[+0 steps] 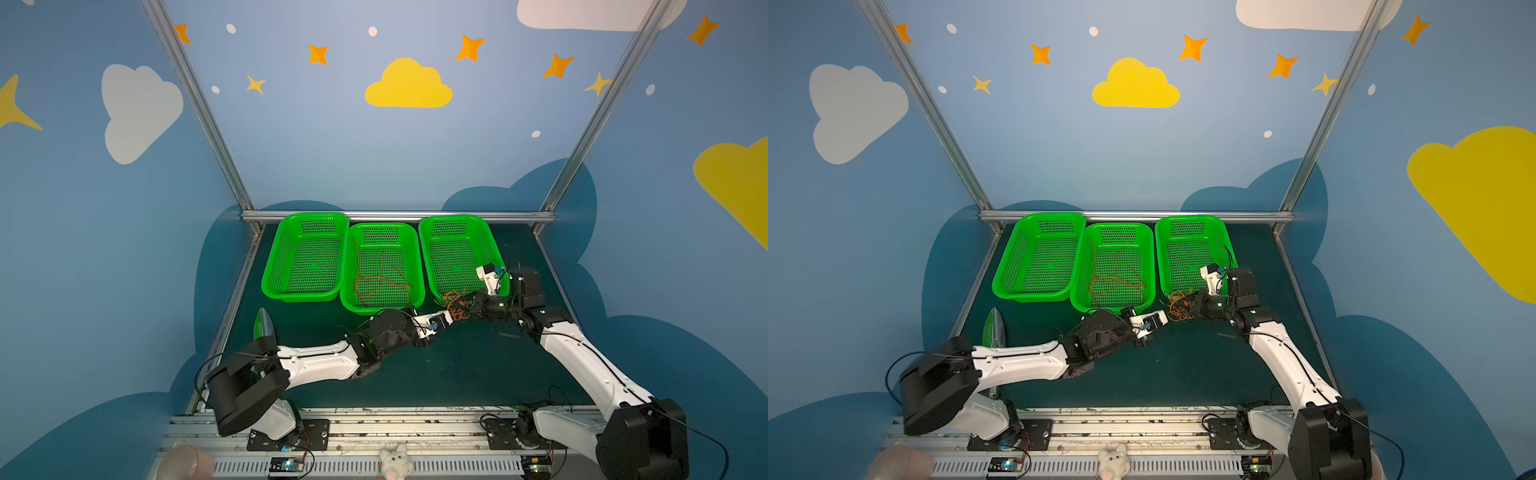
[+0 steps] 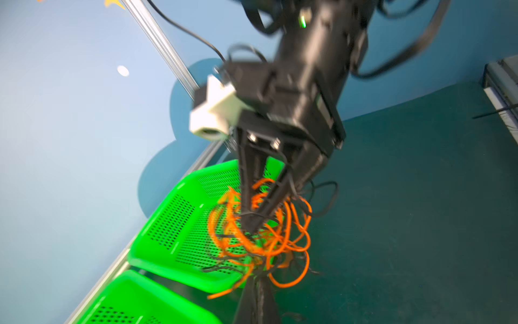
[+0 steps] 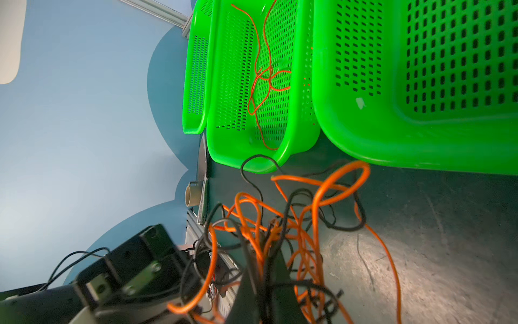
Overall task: Untangle and sort cables by color
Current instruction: Untie the cable.
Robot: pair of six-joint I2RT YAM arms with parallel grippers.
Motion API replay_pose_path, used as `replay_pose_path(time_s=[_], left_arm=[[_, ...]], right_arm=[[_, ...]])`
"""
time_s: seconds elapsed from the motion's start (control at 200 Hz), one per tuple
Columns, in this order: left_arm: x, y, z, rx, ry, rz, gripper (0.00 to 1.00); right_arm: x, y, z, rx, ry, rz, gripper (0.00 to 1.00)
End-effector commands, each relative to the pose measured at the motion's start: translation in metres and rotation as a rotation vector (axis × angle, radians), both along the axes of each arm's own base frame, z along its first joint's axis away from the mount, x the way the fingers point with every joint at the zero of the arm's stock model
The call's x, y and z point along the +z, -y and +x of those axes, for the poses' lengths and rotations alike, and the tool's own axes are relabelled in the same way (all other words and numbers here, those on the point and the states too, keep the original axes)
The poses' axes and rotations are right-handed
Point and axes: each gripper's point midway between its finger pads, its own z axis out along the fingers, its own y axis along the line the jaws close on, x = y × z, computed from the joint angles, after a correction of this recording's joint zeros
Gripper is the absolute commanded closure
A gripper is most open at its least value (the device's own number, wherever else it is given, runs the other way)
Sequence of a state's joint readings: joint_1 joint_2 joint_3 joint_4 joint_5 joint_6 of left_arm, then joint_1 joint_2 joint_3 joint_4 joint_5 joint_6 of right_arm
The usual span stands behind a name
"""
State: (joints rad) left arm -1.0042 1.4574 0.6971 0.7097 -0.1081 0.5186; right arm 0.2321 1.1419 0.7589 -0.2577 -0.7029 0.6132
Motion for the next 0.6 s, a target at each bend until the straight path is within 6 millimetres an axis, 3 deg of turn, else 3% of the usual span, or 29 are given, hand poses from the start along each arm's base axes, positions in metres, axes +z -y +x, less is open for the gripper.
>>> replay_pose_path(time_s=[0.0,0.18,0.195,0.345,0.501,0.596], left_arm=[[-0.002,-0.014,-0.008,-0.002,-0.002,0.062,0.97],[0.032,-0.034,-0.008,0.014,0.045,0.038,0.97],[0.035,-0.036,-0.008,0.015,0.047,0.035,0.97],[0.055,-0.045,-0.004,0.016,0.068,0.017,0.97],[0.063,-0.041,-0.009,-0.03,0.065,0.024,0.97],[0.063,-0.037,-0.013,-0.058,0.051,0.017,0.97]], right_arm=[[-0.011,0.011,-0.001,-0.037,0.009,-0.028,1.0],[-0.032,0.017,-0.006,-0.035,-0.021,-0.069,1.0],[-0.044,0.018,-0.012,-0.031,-0.048,-0.077,1.0],[-0.073,0.023,-0.024,-0.039,-0.097,-0.112,1.0],[-0.091,0.026,-0.03,-0.04,-0.133,-0.144,1.0],[-0.1,0.028,-0.031,-0.04,-0.154,-0.17,0.9]])
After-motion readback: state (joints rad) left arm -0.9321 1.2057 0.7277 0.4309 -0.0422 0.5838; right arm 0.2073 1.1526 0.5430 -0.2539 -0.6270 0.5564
